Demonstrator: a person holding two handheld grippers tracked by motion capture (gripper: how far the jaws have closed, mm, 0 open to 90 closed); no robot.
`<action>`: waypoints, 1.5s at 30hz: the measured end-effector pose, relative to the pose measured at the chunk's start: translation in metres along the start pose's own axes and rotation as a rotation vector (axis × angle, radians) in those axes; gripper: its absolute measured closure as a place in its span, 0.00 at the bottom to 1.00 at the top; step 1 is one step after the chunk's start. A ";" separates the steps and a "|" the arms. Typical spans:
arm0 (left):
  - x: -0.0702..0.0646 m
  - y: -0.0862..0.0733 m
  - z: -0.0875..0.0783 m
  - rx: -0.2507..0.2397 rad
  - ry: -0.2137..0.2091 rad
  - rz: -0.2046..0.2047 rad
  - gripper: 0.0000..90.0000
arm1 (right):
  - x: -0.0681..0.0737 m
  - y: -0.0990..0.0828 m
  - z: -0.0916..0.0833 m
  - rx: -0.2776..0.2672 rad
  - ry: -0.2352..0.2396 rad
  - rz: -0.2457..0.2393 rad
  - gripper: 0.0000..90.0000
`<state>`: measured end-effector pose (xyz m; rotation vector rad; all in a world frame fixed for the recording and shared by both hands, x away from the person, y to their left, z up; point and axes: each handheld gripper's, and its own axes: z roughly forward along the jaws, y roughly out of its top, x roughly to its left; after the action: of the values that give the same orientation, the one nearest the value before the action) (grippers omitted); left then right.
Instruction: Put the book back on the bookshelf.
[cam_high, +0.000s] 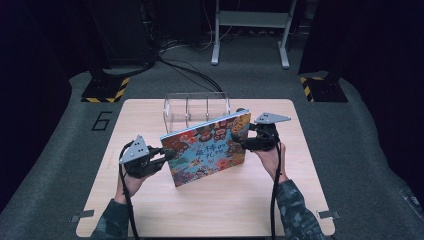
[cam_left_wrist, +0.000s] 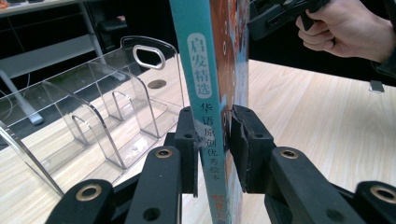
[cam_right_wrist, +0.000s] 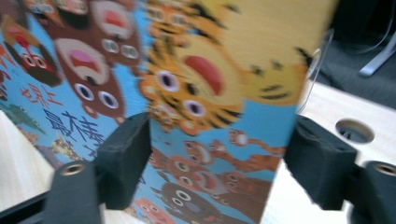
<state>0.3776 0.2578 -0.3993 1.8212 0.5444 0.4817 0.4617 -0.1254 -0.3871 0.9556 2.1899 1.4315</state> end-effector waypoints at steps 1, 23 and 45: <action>0.002 -0.001 -0.001 0.003 -0.009 0.010 0.82 | 0.002 0.001 0.002 0.009 -0.015 -0.025 0.28; 0.008 0.016 0.024 0.021 -0.137 -0.070 0.66 | 0.001 0.000 -0.001 0.012 -0.020 -0.032 0.35; 0.010 0.027 0.032 -0.008 -0.186 -0.059 0.89 | 0.007 0.002 0.001 0.024 -0.002 -0.040 0.30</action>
<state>0.4073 0.2314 -0.3825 1.8152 0.4661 0.2710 0.4579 -0.1196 -0.3850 0.9163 2.2165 1.3887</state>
